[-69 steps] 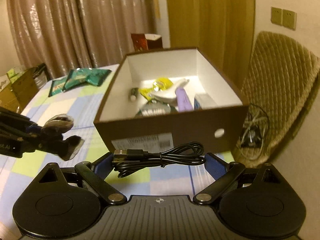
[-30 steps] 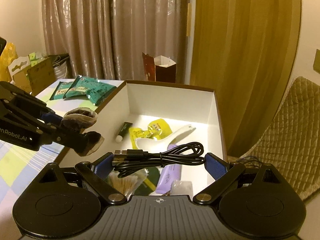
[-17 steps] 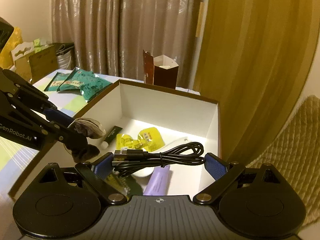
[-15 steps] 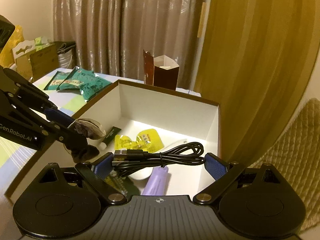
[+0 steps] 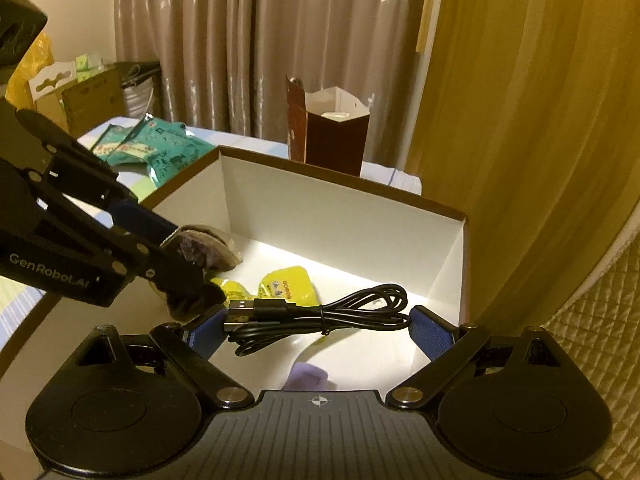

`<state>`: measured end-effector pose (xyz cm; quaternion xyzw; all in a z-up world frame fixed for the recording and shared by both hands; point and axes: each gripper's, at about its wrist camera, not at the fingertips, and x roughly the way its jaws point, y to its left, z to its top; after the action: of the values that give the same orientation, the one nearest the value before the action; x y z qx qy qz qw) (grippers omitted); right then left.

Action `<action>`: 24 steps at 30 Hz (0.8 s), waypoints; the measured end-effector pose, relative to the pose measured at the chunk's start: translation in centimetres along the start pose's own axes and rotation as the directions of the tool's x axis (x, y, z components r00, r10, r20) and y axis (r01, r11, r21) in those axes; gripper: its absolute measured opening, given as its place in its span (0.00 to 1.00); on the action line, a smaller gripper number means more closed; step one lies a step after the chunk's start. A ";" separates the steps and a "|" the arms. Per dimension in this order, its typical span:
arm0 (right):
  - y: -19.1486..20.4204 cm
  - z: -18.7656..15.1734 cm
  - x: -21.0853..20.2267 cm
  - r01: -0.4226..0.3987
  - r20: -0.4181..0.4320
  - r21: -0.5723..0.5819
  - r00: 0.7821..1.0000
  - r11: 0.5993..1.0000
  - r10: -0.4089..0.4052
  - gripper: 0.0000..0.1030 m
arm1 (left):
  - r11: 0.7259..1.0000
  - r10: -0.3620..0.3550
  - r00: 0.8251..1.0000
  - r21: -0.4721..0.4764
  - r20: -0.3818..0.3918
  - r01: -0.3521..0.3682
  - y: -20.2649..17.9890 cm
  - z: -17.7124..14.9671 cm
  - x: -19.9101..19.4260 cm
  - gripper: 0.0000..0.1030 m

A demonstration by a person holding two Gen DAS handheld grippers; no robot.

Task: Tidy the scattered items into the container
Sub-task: 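Lower both grippers into the box and open them to drop scrunchie and cable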

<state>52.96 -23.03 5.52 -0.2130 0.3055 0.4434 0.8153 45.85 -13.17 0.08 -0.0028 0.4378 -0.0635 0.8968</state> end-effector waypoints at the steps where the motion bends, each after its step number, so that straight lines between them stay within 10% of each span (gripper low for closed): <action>1: -0.1 0.2 0.3 0.001 -0.007 -0.004 1.000 1.000 -0.001 0.91 | 1.000 0.002 1.000 0.001 -0.002 -0.002 0.1 0.2 0.2 0.25; 24: -1.4 2.5 5.3 0.018 -0.069 -0.019 0.997 1.000 -0.019 0.91 | 0.998 0.052 0.996 -0.022 -0.075 -0.054 2.9 3.5 6.5 0.27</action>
<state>57.11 -19.03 3.74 -0.2384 0.3278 0.4308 0.8063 52.92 -11.19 -3.01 0.0006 0.4716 -0.0344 0.8811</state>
